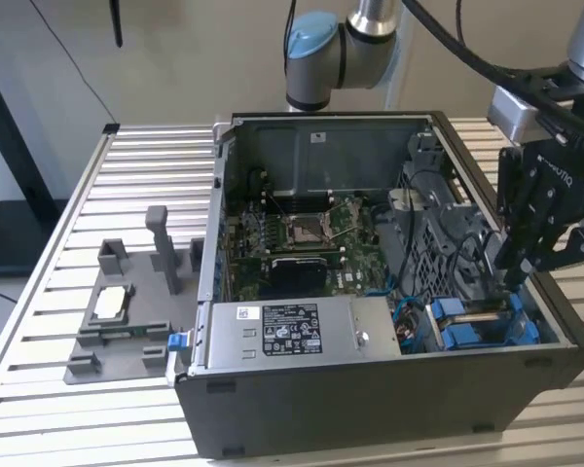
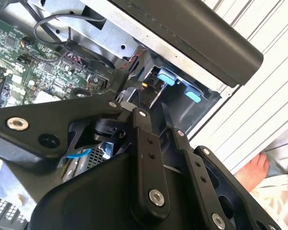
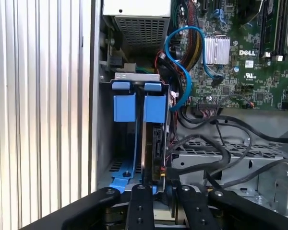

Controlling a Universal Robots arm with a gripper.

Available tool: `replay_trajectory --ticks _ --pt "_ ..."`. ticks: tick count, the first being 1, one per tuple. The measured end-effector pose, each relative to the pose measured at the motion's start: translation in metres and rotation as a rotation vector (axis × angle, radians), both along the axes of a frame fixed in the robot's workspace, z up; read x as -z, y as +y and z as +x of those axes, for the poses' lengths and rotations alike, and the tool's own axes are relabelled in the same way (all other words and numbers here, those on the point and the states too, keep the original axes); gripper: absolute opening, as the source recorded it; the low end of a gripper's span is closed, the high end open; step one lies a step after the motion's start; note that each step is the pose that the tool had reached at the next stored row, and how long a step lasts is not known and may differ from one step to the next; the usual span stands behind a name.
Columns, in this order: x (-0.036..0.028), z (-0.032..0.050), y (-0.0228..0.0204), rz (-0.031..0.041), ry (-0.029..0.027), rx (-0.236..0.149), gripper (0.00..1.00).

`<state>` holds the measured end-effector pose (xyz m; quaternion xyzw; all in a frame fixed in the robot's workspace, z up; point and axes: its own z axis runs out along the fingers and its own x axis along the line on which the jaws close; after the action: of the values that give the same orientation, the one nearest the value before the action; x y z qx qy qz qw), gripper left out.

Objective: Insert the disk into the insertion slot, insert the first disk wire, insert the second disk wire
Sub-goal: 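Insert the first disk wire, then insert the second disk wire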

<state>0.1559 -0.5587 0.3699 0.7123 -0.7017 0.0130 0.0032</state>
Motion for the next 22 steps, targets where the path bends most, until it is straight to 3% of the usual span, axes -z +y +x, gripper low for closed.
replay_trajectory --ticks 9,16,22 --pt "-0.0266 0.0000 0.0004 -0.0001 -0.0039 0.005 0.27" --pt "-0.0262 0.0042 0.0017 0.0004 -0.0042 0.005 0.27" --pt "-0.0240 0.0136 0.0090 0.0022 -0.0040 0.005 0.27"
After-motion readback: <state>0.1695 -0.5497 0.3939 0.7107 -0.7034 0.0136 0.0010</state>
